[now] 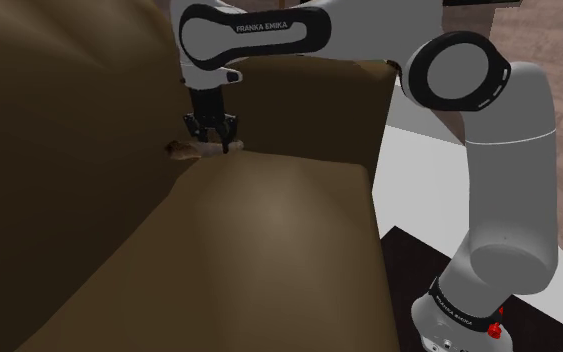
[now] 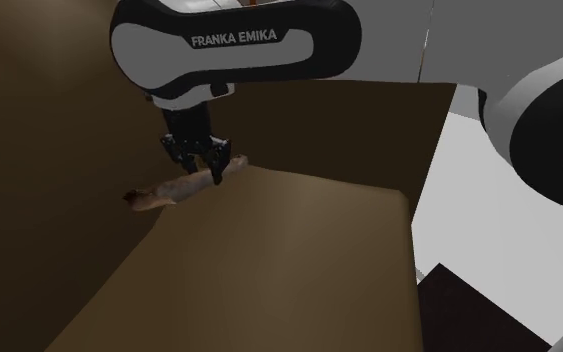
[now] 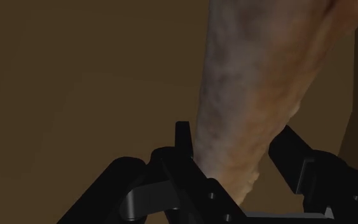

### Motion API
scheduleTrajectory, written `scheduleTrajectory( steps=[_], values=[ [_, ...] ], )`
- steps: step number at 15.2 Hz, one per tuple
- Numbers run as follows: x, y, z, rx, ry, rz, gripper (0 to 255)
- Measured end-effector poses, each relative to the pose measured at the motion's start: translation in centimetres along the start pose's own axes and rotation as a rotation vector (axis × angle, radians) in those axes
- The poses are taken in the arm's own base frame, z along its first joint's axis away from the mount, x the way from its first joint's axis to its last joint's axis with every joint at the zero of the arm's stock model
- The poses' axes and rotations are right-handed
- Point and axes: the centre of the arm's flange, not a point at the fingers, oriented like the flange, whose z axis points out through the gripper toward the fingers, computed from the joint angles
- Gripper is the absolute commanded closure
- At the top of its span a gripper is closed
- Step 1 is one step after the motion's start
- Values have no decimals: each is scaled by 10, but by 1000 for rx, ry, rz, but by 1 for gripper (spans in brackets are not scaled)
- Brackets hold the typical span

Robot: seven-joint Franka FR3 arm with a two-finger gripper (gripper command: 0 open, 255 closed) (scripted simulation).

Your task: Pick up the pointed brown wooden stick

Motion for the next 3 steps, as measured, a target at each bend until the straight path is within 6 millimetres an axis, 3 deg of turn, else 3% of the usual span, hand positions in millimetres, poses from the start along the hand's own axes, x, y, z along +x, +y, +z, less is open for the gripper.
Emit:
scheduleTrajectory(
  steps=[3],
  values=[
    [-2, 1, -15, 0, 0, 0, 255]
  ],
)
